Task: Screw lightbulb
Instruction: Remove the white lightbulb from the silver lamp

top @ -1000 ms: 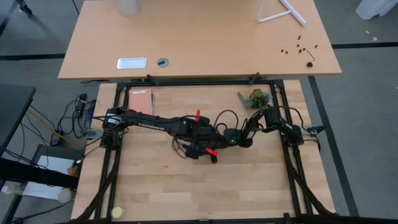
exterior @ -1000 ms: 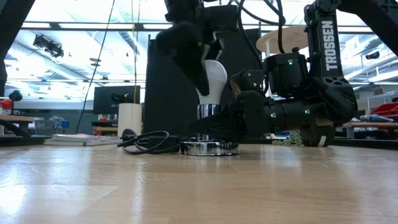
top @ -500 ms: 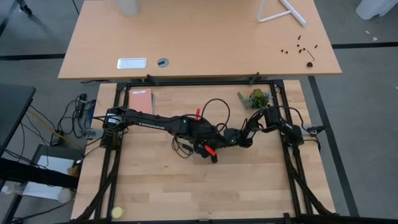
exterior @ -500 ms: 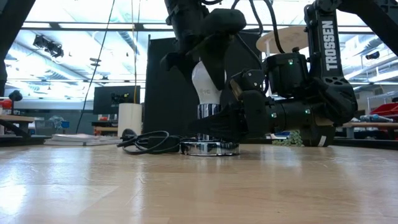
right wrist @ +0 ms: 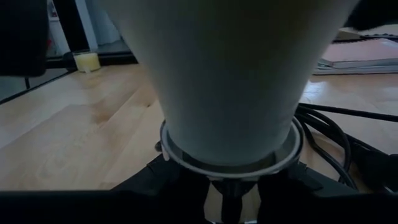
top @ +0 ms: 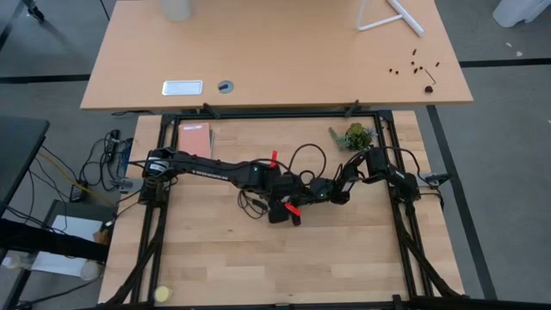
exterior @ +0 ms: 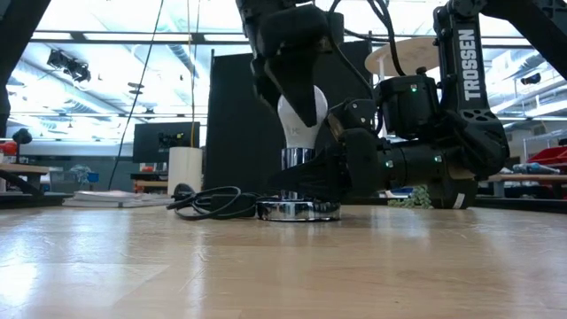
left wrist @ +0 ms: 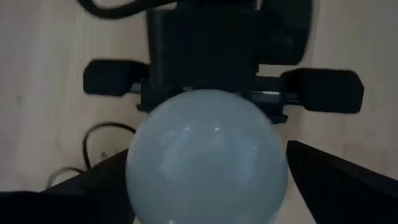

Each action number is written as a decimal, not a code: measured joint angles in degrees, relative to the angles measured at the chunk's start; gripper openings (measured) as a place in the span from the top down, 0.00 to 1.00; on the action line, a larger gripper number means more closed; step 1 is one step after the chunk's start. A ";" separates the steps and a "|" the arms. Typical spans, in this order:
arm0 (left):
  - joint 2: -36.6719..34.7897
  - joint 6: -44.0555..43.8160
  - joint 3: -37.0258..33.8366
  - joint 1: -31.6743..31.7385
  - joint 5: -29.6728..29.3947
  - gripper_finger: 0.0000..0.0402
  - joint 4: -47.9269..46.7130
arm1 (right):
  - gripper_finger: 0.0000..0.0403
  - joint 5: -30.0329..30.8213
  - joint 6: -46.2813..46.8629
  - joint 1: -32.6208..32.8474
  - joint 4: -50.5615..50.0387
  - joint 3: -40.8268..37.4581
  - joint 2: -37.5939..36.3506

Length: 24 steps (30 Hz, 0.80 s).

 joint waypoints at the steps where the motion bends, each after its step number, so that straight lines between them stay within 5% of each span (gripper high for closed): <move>1: 0.00 1.77 0.00 0.16 -0.21 0.06 0.03 | 0.55 0.04 0.15 0.00 0.00 0.00 0.00; 17: 0.00 52.10 0.09 0.12 -9.08 0.02 -0.36 | 0.55 0.06 0.08 0.00 -0.11 0.04 -0.01; 24: 0.00 63.43 0.09 -0.17 -8.83 0.02 -1.19 | 0.55 -0.02 0.00 0.00 -0.11 0.04 -0.01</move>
